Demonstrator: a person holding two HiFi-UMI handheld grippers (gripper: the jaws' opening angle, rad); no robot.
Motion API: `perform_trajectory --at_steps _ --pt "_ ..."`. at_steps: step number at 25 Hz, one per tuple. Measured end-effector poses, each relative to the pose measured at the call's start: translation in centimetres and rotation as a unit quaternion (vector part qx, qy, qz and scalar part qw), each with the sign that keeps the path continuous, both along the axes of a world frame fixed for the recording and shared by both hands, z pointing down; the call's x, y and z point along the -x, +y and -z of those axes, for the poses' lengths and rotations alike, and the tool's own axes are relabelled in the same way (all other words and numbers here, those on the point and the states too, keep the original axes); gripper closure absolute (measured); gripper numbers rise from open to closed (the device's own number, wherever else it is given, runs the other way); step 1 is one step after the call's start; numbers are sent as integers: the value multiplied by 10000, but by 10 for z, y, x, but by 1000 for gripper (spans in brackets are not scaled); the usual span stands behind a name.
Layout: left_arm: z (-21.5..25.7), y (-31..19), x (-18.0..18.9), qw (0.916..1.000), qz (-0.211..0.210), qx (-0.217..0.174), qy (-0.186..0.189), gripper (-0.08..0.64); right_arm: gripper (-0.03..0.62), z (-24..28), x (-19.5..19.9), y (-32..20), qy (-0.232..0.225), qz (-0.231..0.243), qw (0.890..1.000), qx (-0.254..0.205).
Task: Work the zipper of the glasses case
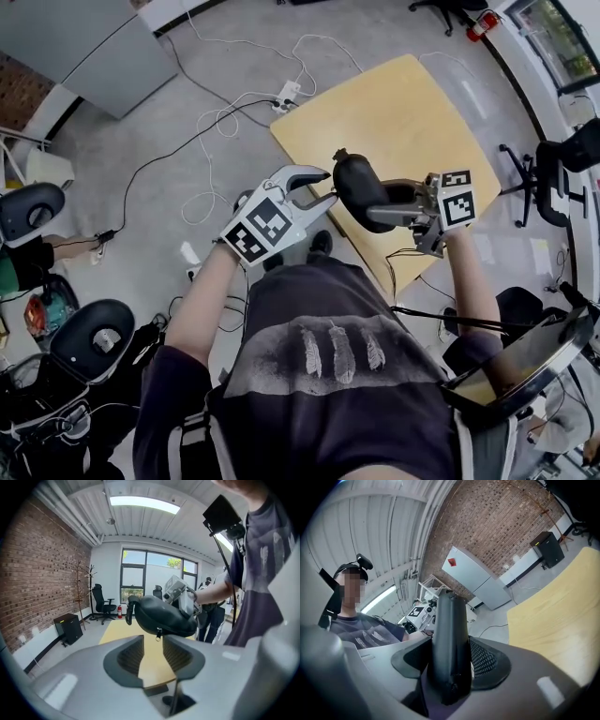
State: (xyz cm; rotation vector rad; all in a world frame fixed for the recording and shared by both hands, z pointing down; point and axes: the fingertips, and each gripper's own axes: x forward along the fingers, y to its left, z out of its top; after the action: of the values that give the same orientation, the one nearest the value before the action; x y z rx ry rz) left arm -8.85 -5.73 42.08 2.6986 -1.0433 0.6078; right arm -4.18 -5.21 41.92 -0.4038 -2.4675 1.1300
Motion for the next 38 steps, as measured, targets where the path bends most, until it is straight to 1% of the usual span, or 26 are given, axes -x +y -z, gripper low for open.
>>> perform_trajectory --at_steps 3,4,6,9,17,19,24,26,31,34,36,38 --pt "3 5 -1 9998 -89 -132 -116 458 339 -1 0 4 15 -55 10000 18" --pt "3 5 -2 9996 -94 -191 -177 481 339 -2 -2 3 40 -90 9999 20" --pt "4 5 -3 9994 -41 -256 -215 554 339 -5 -4 2 87 -137 9999 29" --pt "4 7 -3 9994 -4 -254 -225 554 339 -7 -5 4 91 -189 9998 64" --pt "0 15 -9 9978 5 -302 -590 557 339 -8 -13 6 109 -309 9995 50" --pt "-1 17 -12 9966 0 -344 -743 558 340 -8 -16 6 112 -338 9994 35" --pt "-7 22 -14 9906 -93 -466 -1282 558 342 -12 -14 8 122 -465 9988 -44" --pt "-11 22 -12 9893 -139 -431 -1387 558 343 -14 -13 6 108 -579 9983 -34" --pt "-19 21 -1 9864 -325 -303 -1581 558 348 -17 0 -1 108 -839 9964 47" --pt "-25 13 8 9821 -489 -278 -1799 560 350 -20 14 -14 137 -998 9949 47" --pt "-29 6 15 9791 -527 -281 -1945 560 350 -23 23 -23 144 -1054 9943 88" --pt "-29 6 17 9786 -527 -270 -1969 560 350 -23 25 -23 115 -1098 9938 141"
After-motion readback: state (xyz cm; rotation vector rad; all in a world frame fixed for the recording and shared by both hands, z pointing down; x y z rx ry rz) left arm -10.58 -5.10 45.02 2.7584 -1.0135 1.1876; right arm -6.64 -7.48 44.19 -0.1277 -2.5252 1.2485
